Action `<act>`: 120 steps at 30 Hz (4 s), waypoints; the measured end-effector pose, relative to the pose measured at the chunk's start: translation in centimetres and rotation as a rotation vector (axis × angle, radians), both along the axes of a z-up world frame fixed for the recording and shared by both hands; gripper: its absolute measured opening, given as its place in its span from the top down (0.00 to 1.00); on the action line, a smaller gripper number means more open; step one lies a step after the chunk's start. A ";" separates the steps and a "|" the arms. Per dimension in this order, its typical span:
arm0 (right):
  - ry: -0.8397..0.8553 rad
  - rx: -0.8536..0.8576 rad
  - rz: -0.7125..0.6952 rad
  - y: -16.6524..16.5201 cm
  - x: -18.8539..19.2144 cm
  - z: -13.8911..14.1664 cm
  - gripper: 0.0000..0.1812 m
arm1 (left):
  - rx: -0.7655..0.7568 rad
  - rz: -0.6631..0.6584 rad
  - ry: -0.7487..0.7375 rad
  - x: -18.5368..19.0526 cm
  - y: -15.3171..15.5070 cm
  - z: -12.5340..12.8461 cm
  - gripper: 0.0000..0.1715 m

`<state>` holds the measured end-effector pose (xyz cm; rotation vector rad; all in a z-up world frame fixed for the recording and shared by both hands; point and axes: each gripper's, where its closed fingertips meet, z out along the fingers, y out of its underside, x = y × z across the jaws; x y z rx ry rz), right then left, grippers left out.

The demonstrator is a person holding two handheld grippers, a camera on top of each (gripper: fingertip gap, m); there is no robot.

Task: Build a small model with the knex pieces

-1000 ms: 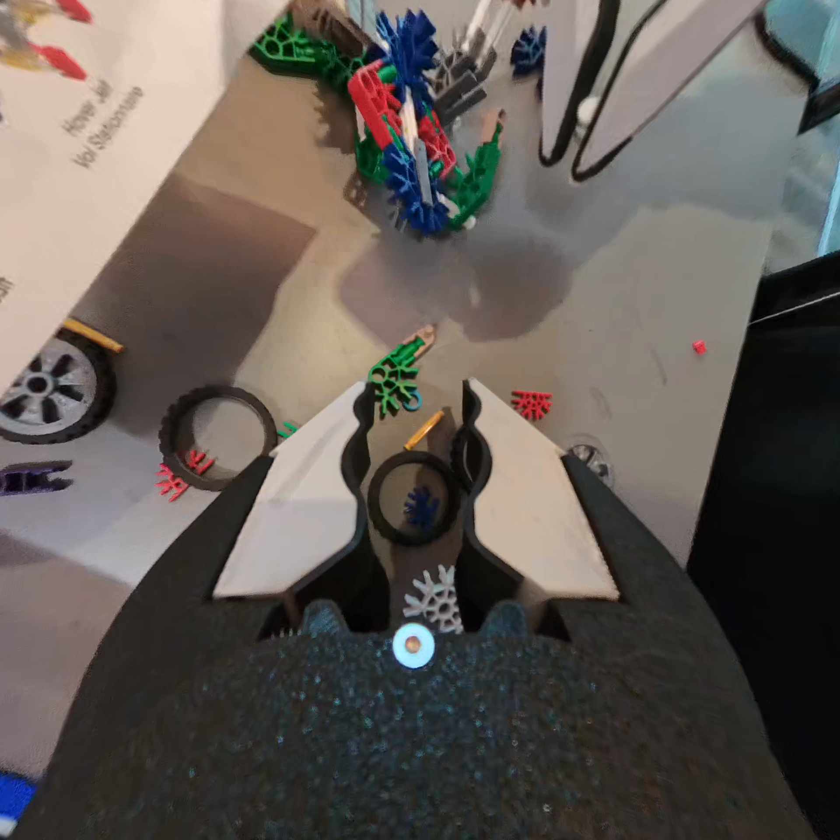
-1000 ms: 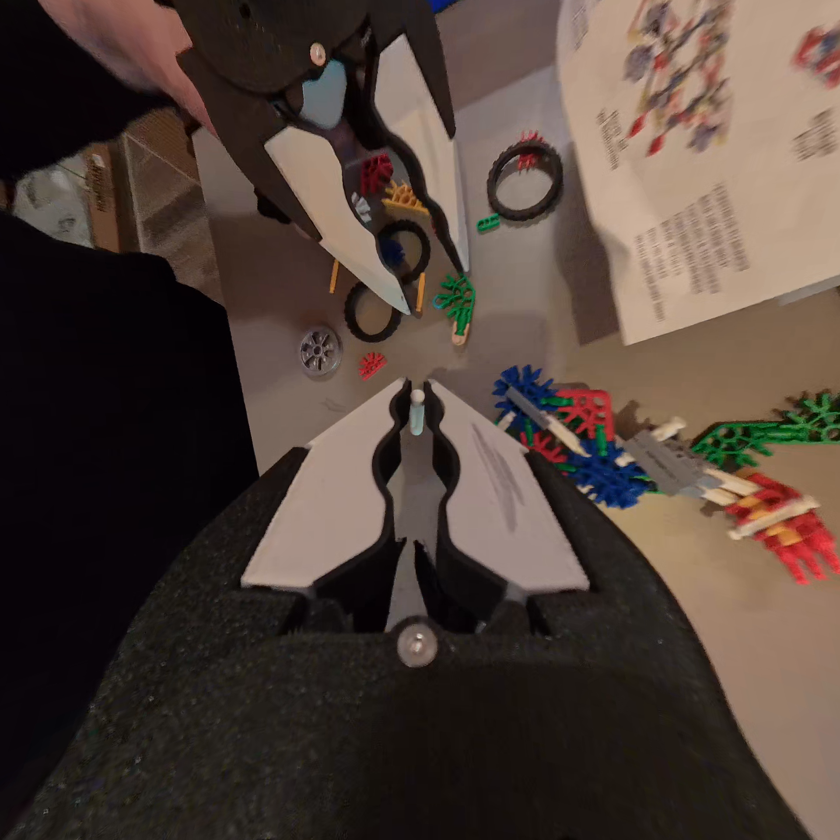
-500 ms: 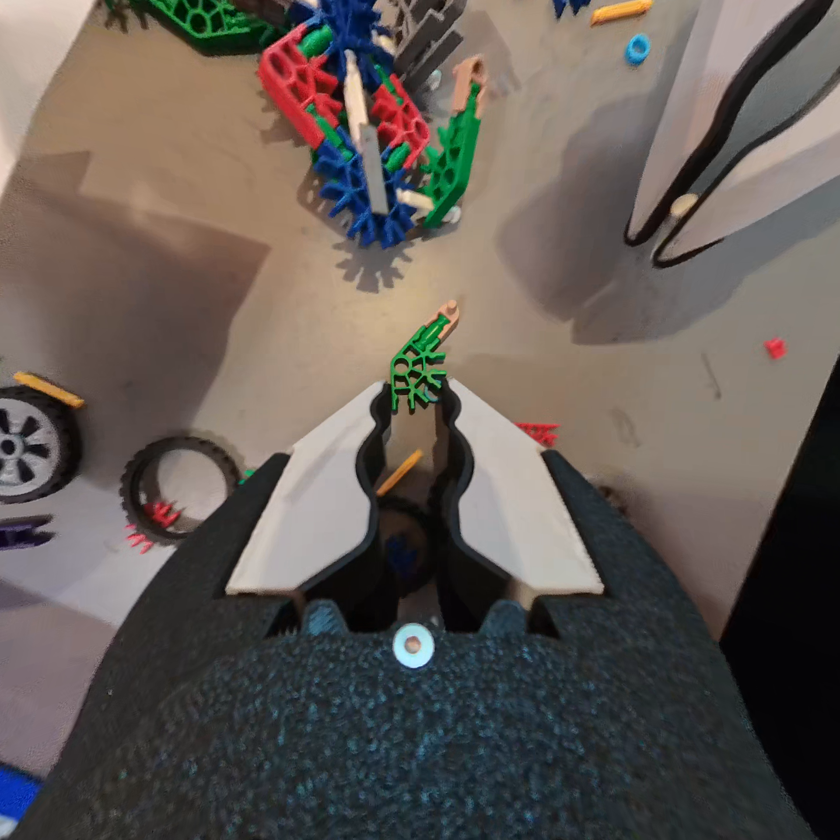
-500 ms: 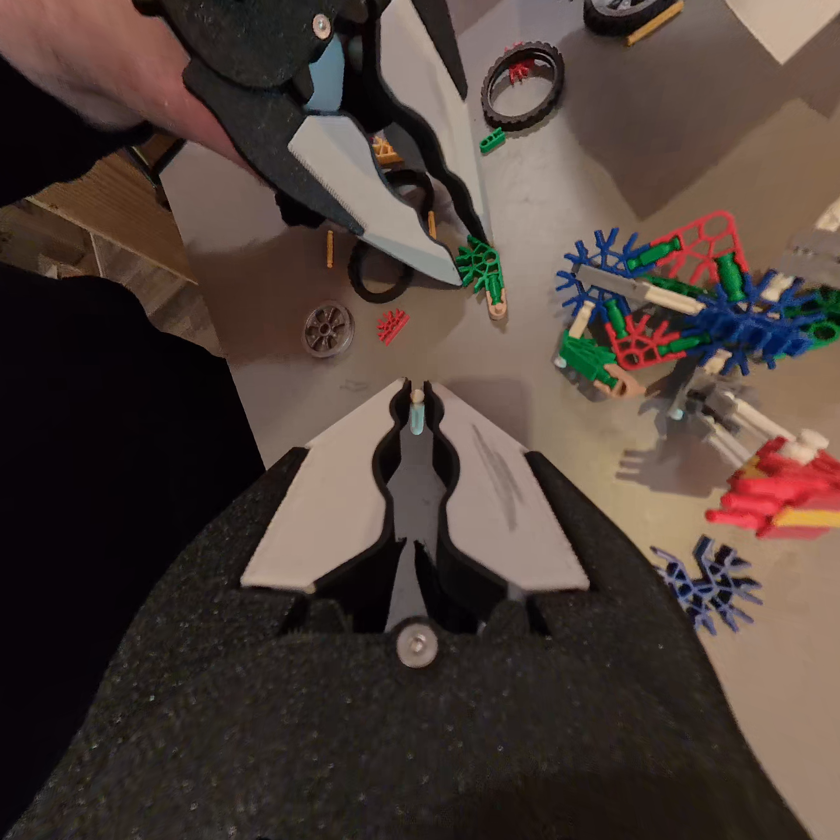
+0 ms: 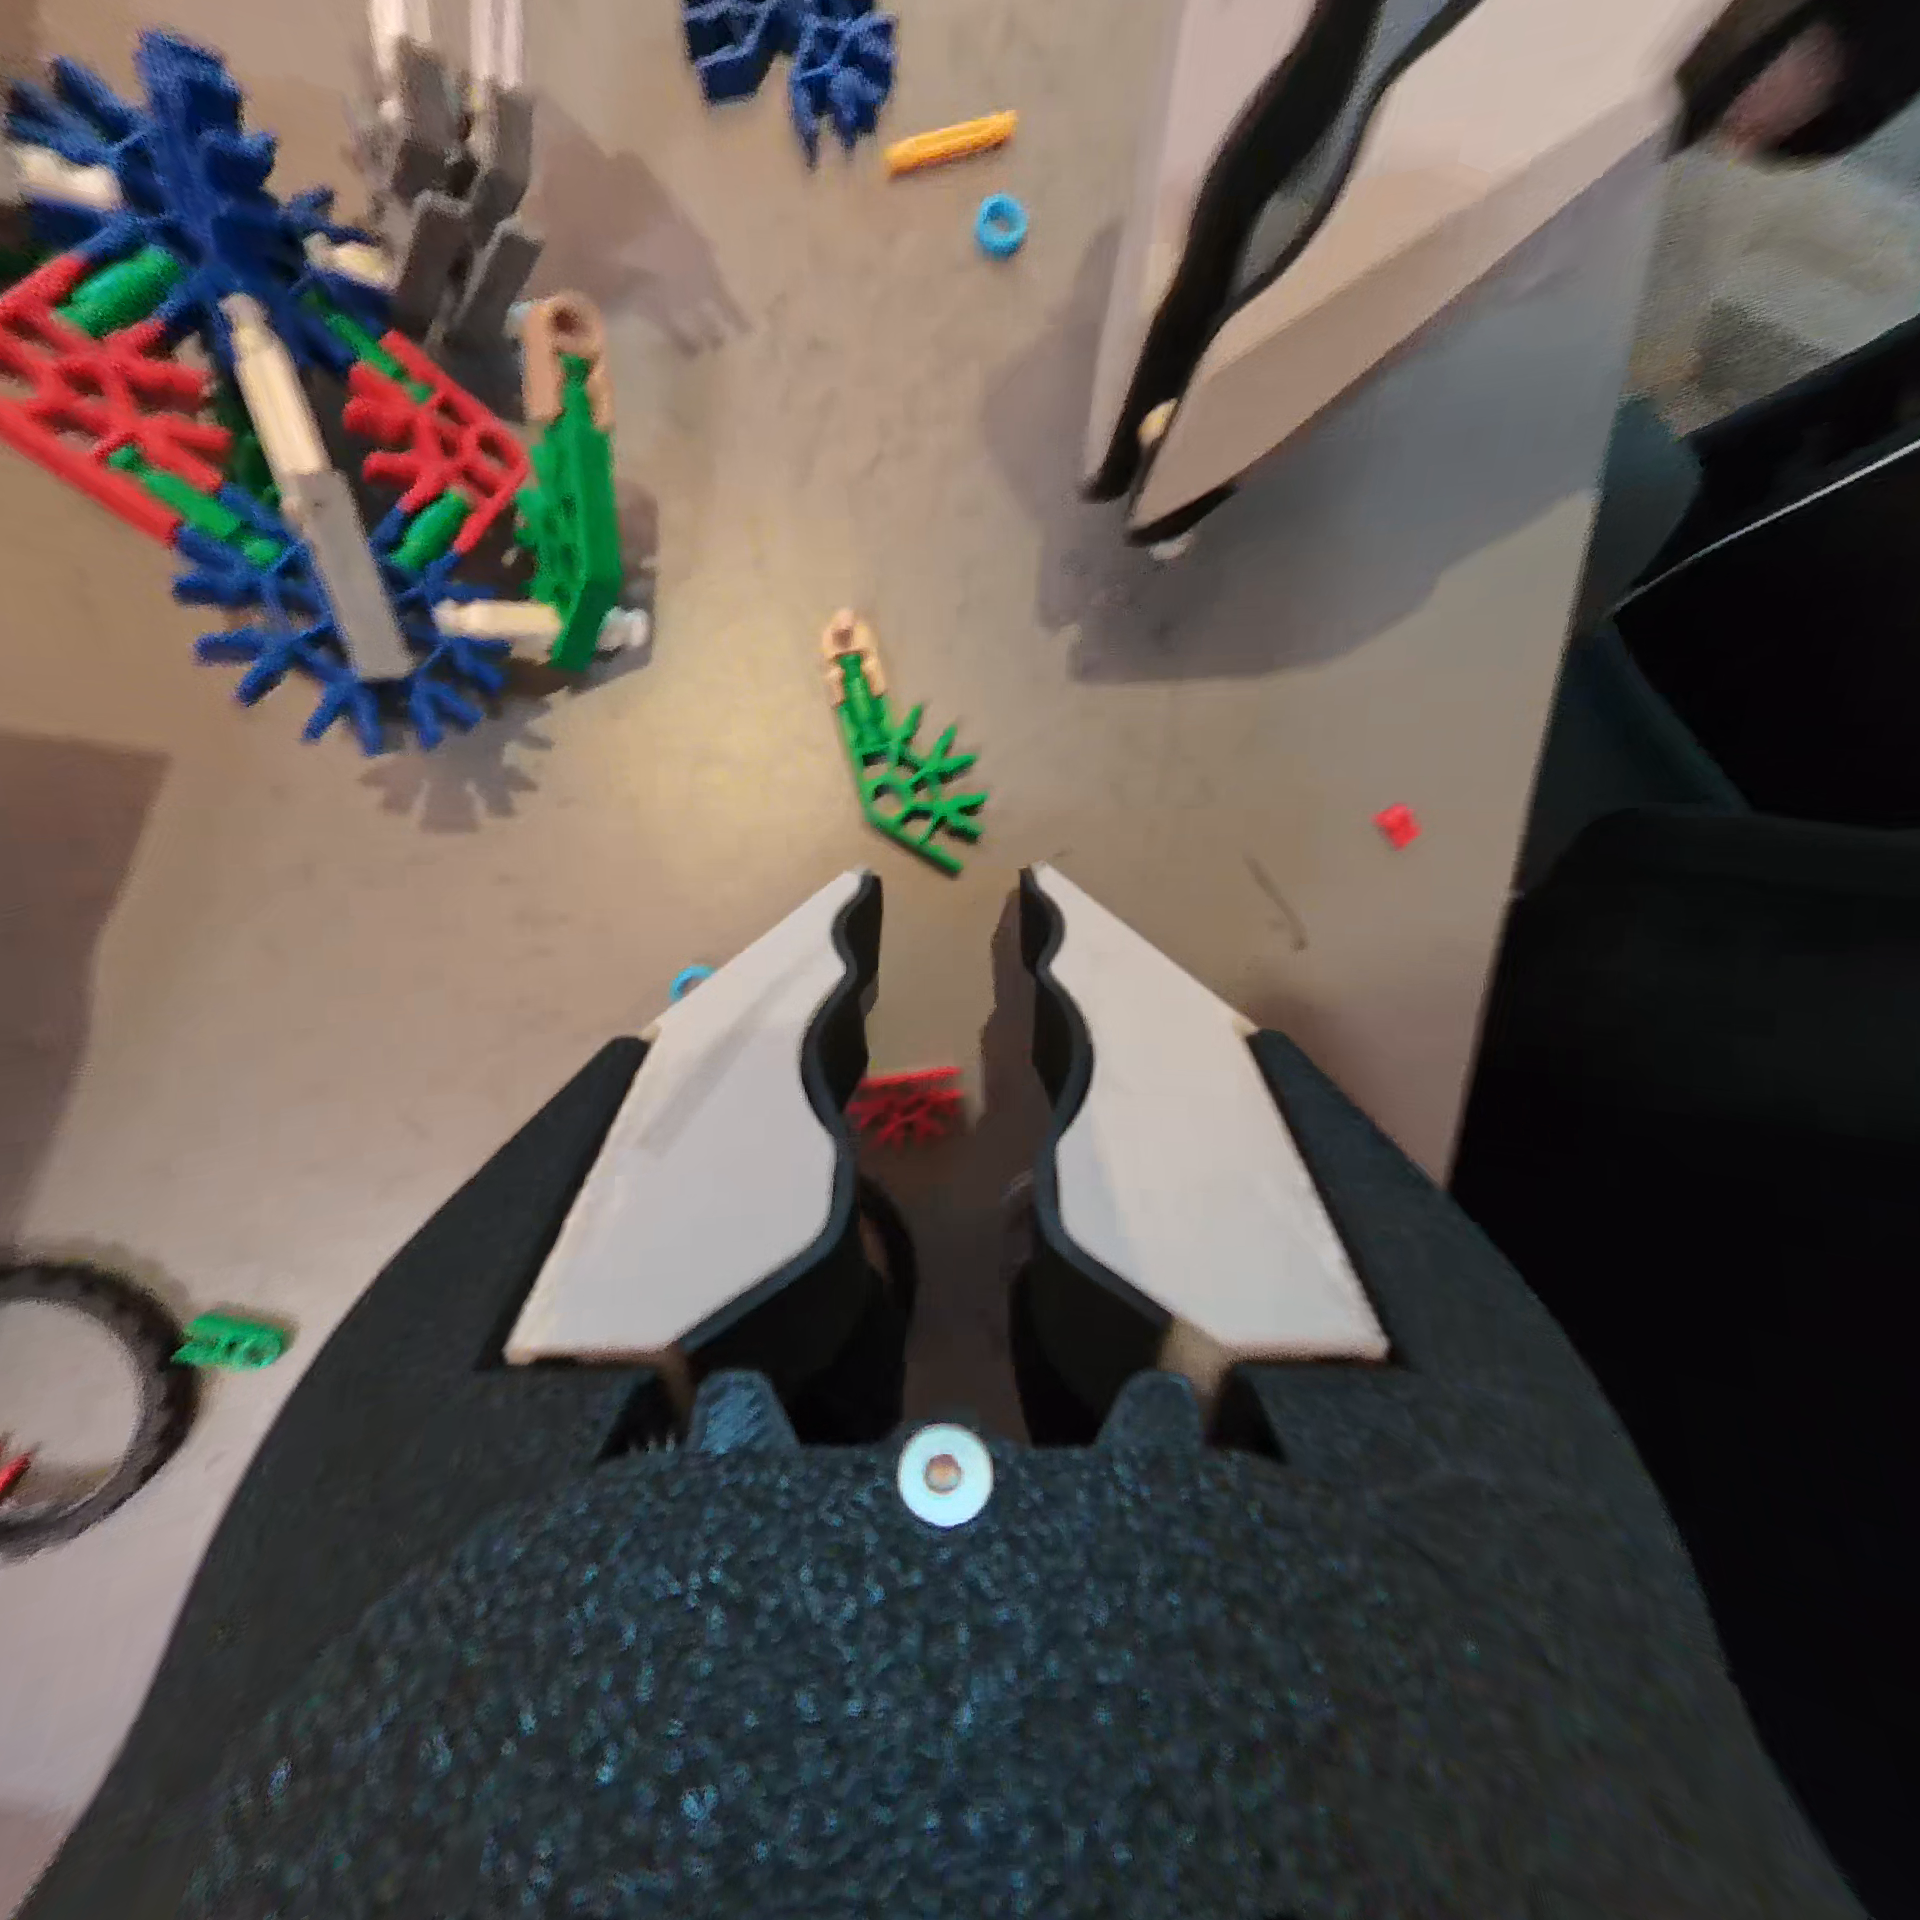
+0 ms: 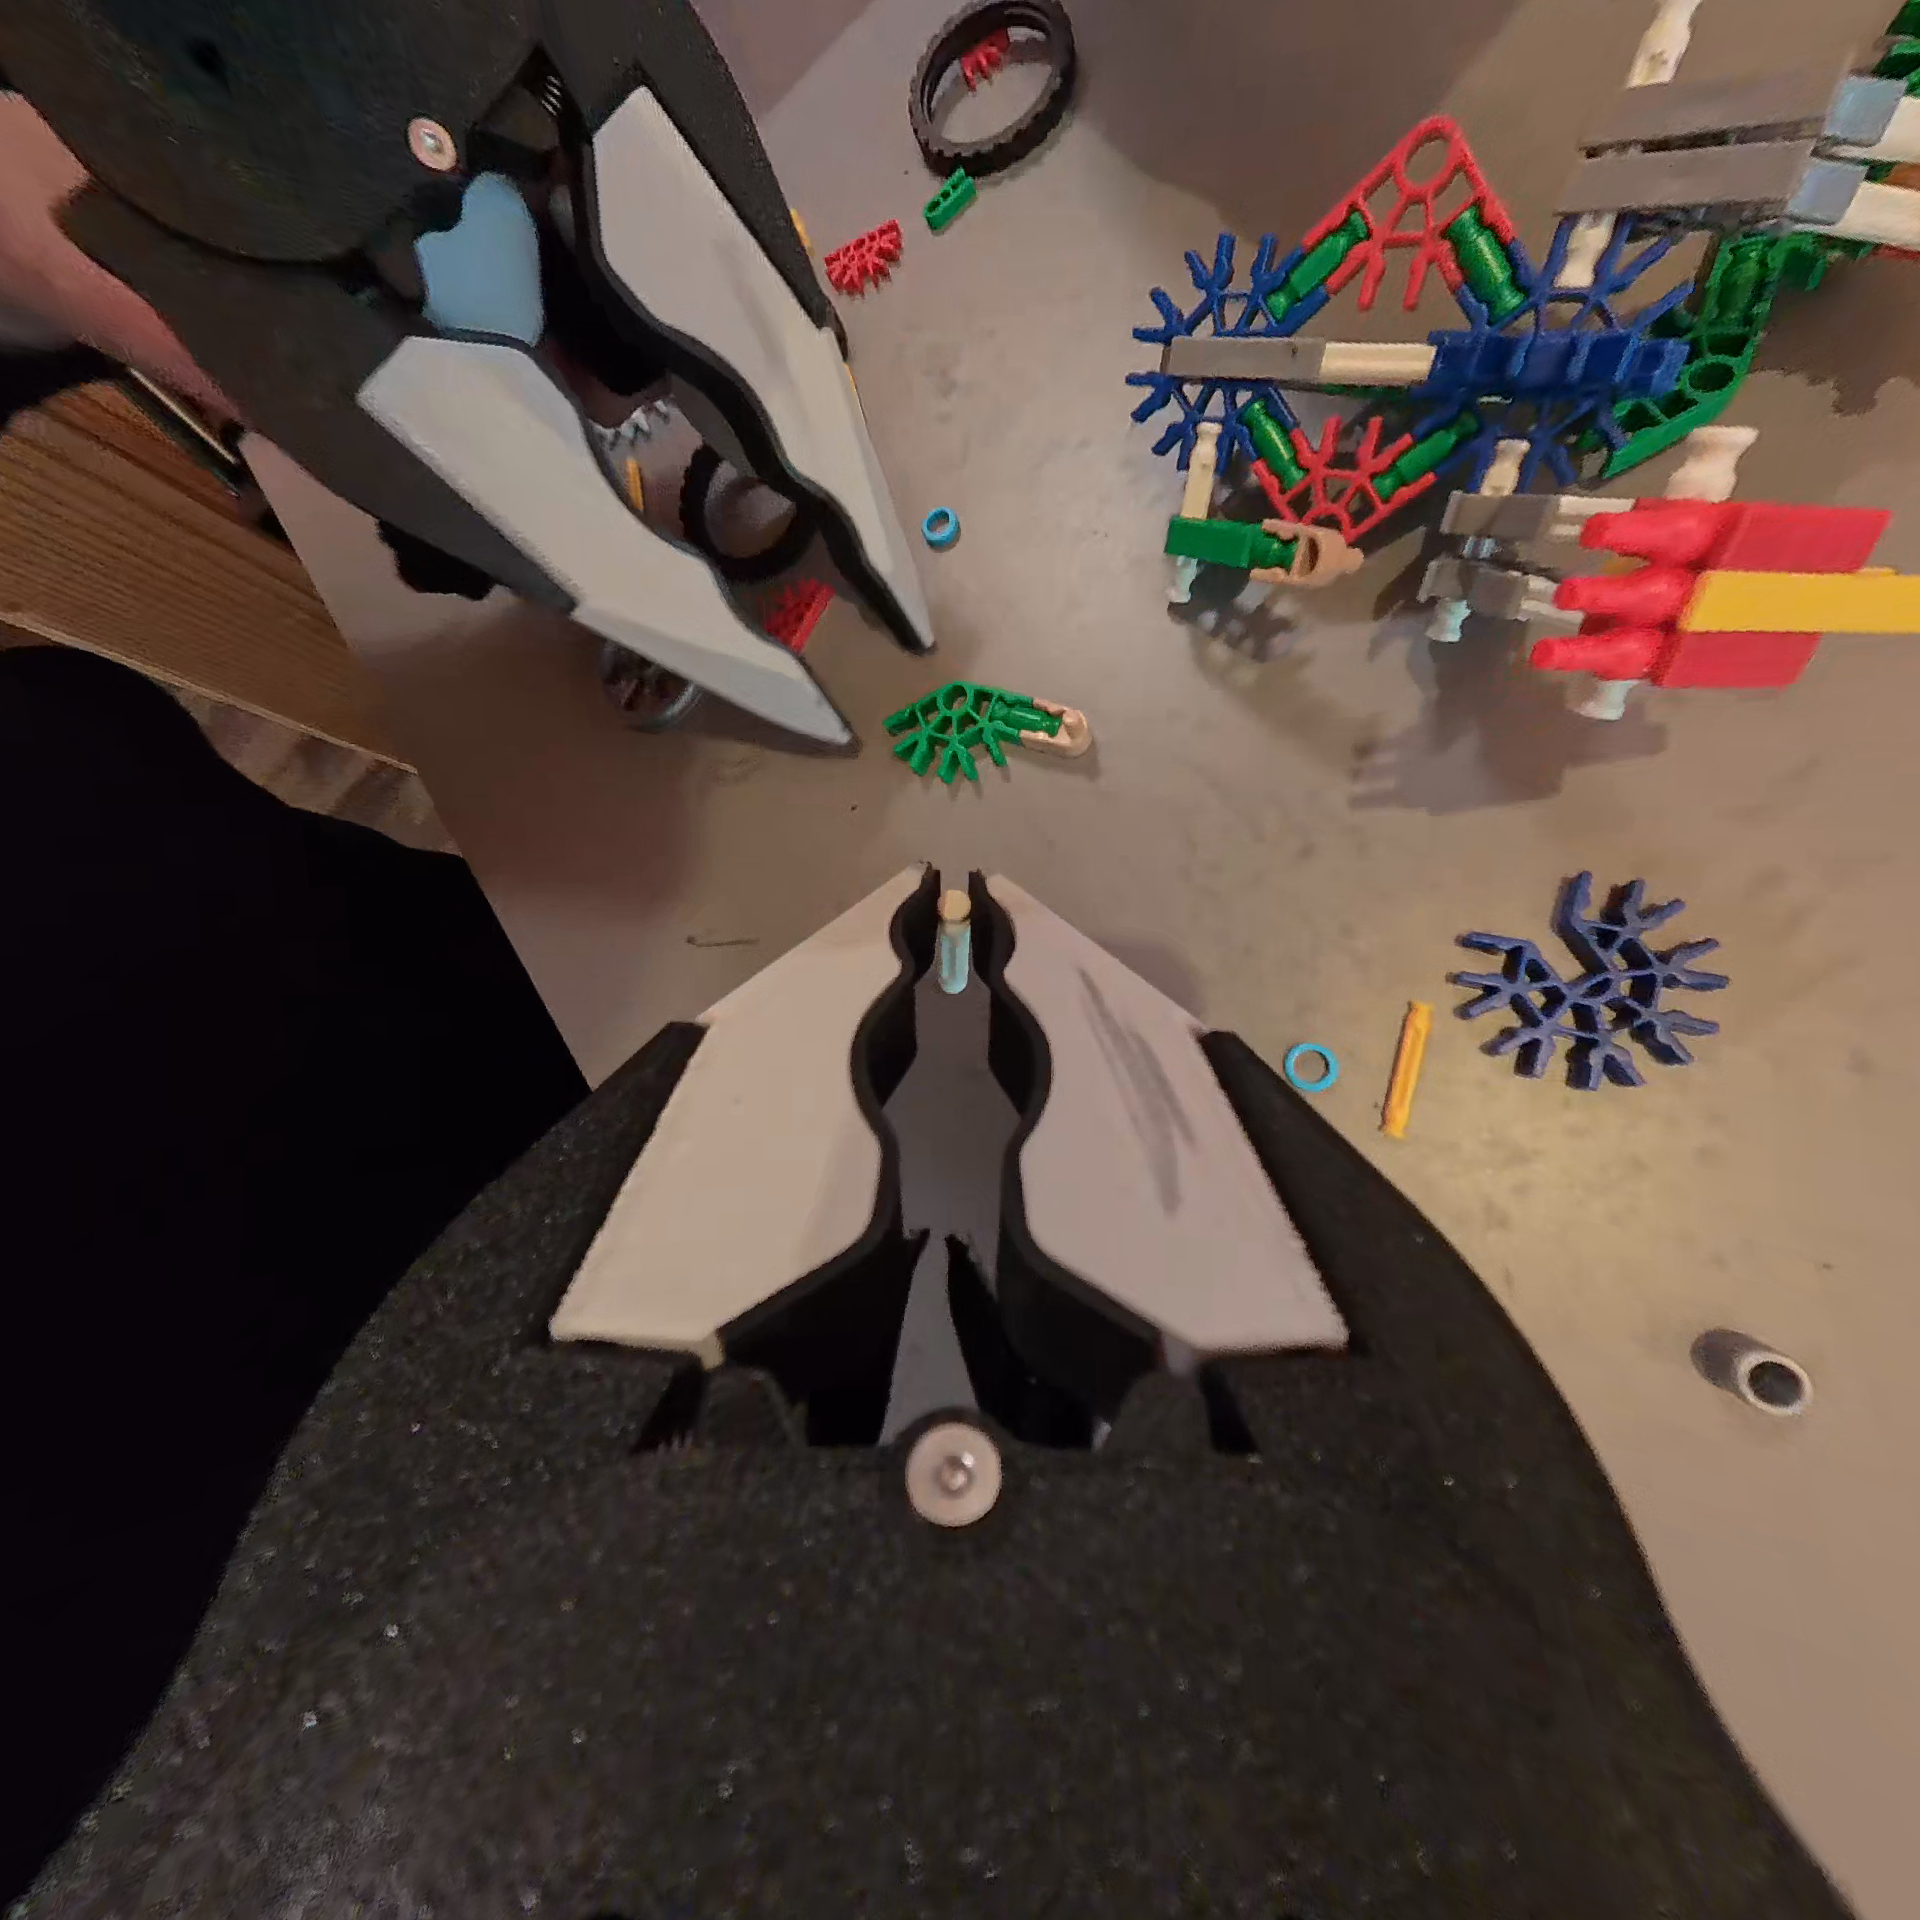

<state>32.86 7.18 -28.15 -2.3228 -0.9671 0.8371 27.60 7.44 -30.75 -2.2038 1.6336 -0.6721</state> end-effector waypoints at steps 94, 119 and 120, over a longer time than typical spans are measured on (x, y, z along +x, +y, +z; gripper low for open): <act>0.035 -0.045 0.006 1.3 0.9 -0.7 0.85 | 0.461 -0.515 0.113 2.8 0.8 -0.3 0.98; 0.098 -0.036 -0.256 1.2 1.4 -1.3 0.97 | 0.120 -0.216 0.119 3.6 1.2 -0.6 0.98; 0.118 -0.052 -0.271 1.3 1.3 -1.3 0.97 | 0.129 -0.218 0.122 3.6 1.2 -0.6 0.98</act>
